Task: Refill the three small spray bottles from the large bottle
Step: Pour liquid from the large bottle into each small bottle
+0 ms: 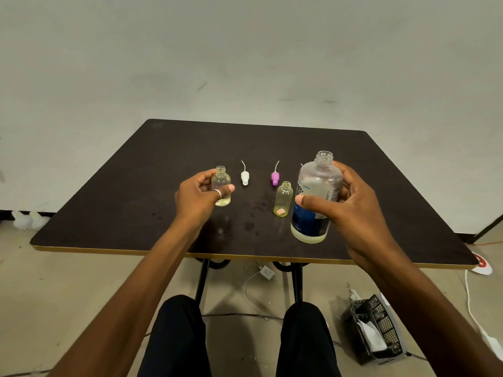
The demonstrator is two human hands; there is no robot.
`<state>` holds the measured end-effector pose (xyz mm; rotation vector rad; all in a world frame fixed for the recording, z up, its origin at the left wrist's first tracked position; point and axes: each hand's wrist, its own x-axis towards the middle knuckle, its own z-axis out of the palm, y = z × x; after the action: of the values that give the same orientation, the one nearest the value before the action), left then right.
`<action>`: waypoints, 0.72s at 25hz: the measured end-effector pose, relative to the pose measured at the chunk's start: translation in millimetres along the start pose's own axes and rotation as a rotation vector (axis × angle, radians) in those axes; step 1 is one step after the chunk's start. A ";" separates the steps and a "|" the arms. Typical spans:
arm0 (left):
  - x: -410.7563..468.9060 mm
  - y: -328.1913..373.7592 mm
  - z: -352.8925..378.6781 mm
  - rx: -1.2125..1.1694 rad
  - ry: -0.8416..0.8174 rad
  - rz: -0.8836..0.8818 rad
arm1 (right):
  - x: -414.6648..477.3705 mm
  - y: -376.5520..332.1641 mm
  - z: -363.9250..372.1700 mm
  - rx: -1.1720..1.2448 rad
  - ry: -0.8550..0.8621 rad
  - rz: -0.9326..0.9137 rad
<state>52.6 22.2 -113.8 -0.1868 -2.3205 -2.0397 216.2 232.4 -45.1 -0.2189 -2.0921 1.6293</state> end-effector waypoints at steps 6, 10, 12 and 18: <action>8.8 -20.2 8.5 0.062 0.021 -0.024 | 2.1 3.4 -4.1 -0.015 0.010 -0.008; 9.6 -25.1 11.2 0.116 0.021 0.000 | 2.7 5.9 -4.5 -0.024 0.007 -0.011; 9.8 -27.7 11.6 0.141 0.034 0.013 | 2.6 5.9 -4.1 -0.029 0.005 -0.012; 8.2 -28.8 14.0 0.242 0.014 0.064 | 2.5 4.2 -3.9 -0.037 0.000 -0.019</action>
<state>41.6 33.0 -143.1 -0.2314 -2.4907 -1.7078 215.1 237.9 -47.7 -0.2107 -2.1188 1.5809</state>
